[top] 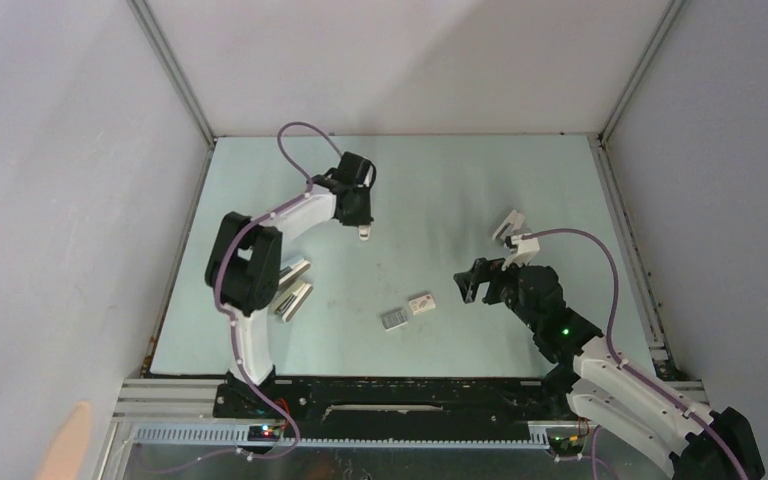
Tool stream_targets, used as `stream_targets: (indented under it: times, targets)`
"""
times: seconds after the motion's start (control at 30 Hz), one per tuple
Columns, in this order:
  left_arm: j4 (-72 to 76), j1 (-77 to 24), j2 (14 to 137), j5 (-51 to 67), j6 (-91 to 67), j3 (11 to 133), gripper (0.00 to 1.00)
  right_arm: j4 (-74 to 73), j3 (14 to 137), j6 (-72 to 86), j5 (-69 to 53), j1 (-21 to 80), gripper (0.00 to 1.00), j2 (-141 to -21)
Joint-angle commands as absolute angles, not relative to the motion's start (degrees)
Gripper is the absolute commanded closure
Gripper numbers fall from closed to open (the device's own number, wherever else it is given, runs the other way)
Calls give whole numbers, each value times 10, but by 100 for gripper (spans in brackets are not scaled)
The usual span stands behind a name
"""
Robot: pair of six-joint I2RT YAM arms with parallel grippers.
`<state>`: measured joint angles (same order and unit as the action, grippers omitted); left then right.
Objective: Load the staples into the stapler
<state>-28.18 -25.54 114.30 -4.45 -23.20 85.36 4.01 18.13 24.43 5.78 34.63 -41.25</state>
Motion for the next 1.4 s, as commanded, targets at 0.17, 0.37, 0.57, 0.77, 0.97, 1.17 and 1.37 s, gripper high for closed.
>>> stream_targets:
  times: [0.17, 0.37, 0.57, 0.77, 0.97, 1.17, 1.37]
  targets:
    - [-274, -311, 958, -71, -270, 674, 84, 57, 207, 230, 35, 378, 8, -420]
    - [-289, -352, 921, -93, -274, 618, 80, 52, 209, 232, 35, 401, 9, -435]
    - [-306, -373, 931, -125, -263, 608, 72, 39, 209, 236, 46, 419, 9, -437]
    - [-300, -373, 934, -137, -253, 613, 52, 30, 209, 226, 51, 437, 9, -439]
    - [-299, -373, 954, -135, -248, 624, 49, 31, 209, 228, 66, 455, 9, -444]
    - [-289, -373, 961, -124, -251, 615, 55, 47, 211, 233, 67, 465, 9, -455]
    - [-271, -375, 917, -102, -267, 596, 80, 87, 212, 251, 66, 476, 10, -484]
